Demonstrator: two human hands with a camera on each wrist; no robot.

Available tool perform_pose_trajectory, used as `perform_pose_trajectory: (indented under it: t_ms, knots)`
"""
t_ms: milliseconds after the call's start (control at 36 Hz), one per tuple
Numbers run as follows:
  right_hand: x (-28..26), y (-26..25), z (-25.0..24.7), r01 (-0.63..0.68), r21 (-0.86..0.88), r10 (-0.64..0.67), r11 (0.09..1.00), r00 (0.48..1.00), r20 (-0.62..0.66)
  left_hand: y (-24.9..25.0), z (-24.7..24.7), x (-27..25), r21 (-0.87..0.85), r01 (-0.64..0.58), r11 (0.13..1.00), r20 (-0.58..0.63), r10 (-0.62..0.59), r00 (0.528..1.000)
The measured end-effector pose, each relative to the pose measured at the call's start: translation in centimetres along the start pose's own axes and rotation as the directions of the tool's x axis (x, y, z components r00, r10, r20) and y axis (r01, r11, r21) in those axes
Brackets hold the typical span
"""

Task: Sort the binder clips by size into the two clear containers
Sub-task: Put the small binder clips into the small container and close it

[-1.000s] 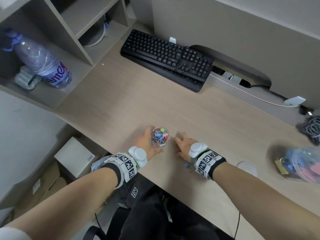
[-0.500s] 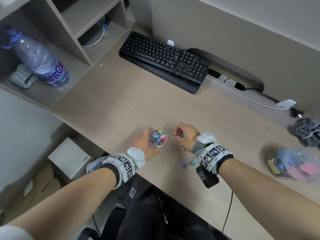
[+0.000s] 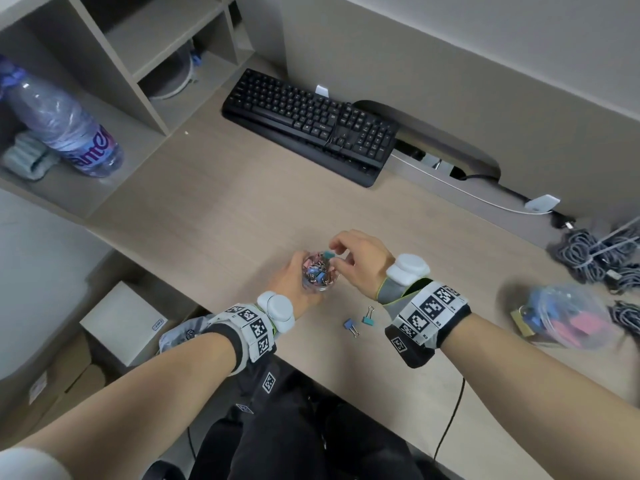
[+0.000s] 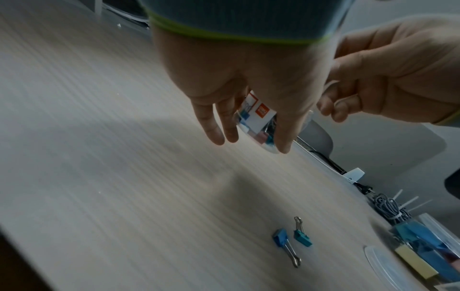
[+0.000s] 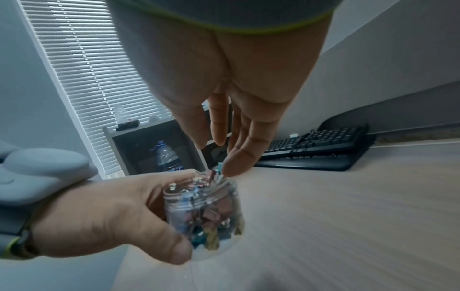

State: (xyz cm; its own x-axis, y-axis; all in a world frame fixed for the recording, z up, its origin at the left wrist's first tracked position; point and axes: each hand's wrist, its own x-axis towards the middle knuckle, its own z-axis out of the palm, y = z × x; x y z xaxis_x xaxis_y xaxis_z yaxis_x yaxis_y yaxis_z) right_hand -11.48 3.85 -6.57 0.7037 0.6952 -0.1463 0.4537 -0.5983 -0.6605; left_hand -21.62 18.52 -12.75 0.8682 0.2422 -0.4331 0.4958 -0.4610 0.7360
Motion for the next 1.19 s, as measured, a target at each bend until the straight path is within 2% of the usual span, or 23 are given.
perform_pose_trajectory:
  t_ms: [167, 250, 333, 389, 639, 833, 1194]
  knots:
    - [-2.1, 3.2, 0.3, -0.059, -0.052, 0.059, 0.997, 0.998, 0.000, 0.1, 0.6, -0.7, 0.000, -0.002, 1.000, -0.010, 0.002, 1.000]
    - [-3.3, 4.9, 1.2, -0.136, -0.132, 0.146, 0.982, 0.987, 0.068, 0.0, 0.8, -1.0, 0.007, 0.002, 1.000, -0.010, -0.002, 1.000]
    - [-4.9, 6.3, 2.8, -0.239, -0.273, 0.298, 0.932, 0.934, 0.199, -0.3, 1.1, -1.5, 0.031, 0.000, 1.000, -0.023, 0.001, 1.000]
    - [-5.9, 6.9, 3.9, -0.255, -0.342, 0.348, 0.904, 0.904, 0.247, -0.6, 1.2, -1.9, 0.045, 0.004, 0.999, -0.027, -0.002, 1.000]
    - [-6.0, 5.4, 8.6, -0.191, -0.460, 0.345, 0.867, 0.896, 0.279, -2.1, 1.3, -3.7, 0.057, 0.037, 0.998, -0.040, -0.035, 0.999]
    - [-5.3, 5.4, 9.5, -0.154, -0.495, 0.343, 0.855, 0.885, 0.316, -2.9, 0.5, -4.2, 0.054, 0.055, 0.997, -0.032, -0.054, 0.998]
    - [-5.2, 7.4, 8.0, -0.284, -0.511, 0.439, 0.811, 0.873, 0.212, -2.1, -0.2, -3.5, 0.108, 0.049, 0.993, -0.029, -0.047, 0.998]
